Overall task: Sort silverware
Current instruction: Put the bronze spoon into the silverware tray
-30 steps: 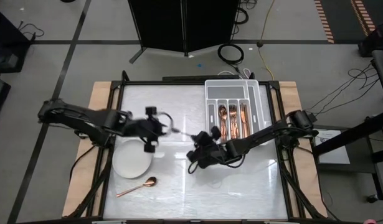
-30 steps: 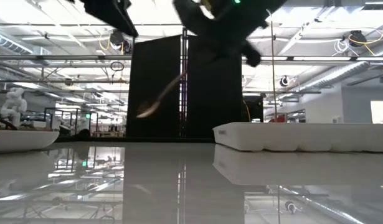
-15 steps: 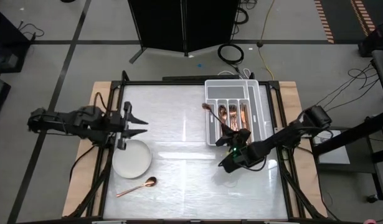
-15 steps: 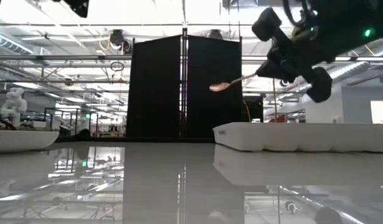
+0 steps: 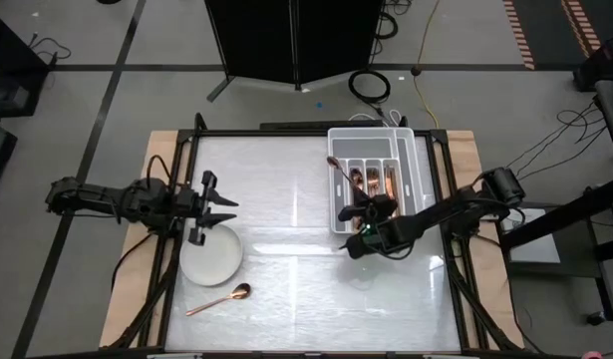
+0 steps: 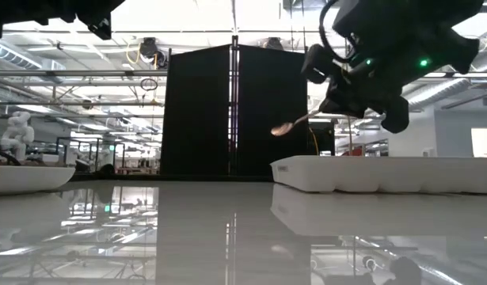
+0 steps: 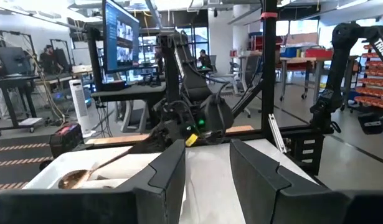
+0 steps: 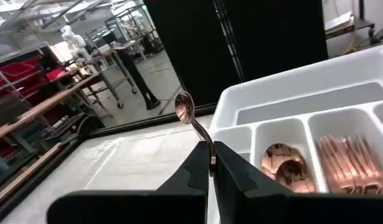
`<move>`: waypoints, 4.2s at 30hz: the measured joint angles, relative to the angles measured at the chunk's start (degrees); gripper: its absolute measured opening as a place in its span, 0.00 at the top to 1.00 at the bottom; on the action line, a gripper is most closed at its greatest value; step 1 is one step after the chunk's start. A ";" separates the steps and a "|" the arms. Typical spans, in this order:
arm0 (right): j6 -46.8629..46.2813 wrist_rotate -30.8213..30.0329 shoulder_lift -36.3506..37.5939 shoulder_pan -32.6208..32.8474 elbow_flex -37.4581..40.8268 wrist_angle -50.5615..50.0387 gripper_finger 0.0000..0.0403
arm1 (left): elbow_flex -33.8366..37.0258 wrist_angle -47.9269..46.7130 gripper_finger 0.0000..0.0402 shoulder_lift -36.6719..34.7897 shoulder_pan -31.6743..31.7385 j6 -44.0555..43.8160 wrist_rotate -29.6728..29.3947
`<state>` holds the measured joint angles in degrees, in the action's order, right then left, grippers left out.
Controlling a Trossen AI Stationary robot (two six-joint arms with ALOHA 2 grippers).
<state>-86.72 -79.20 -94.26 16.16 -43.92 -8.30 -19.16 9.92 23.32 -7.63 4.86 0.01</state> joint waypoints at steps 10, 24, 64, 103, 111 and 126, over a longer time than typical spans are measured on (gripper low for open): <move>-22.27 11.17 0.38 -4.75 0.02 -29.71 1.00 | 0.00 0.22 0.68 0.05 0.00 -0.07 0.98; -28.86 18.27 0.37 -3.01 -12.87 -46.74 1.00 | 0.00 2.59 0.68 0.05 -0.01 -1.12 1.01; -18.27 30.86 -9.18 -5.05 -26.54 -51.01 0.90 | -0.02 1.60 0.68 0.05 -1.45 -2.81 1.84; 29.45 46.33 -6.47 0.35 -34.67 -16.56 0.60 | -4.63 -23.55 0.68 7.57 -13.95 -35.46 17.19; 30.67 44.74 -6.47 3.39 -34.67 -13.39 0.60 | -5.22 -22.57 0.68 23.52 -32.06 -54.70 5.74; 32.89 42.96 -6.49 4.96 -34.65 -13.36 0.60 | -18.18 -29.10 0.68 53.96 -45.46 -64.43 -5.42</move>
<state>-53.83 -36.24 -100.75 21.12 -78.57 -21.65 -37.33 -19.17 77.29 -53.09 -59.57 -5.40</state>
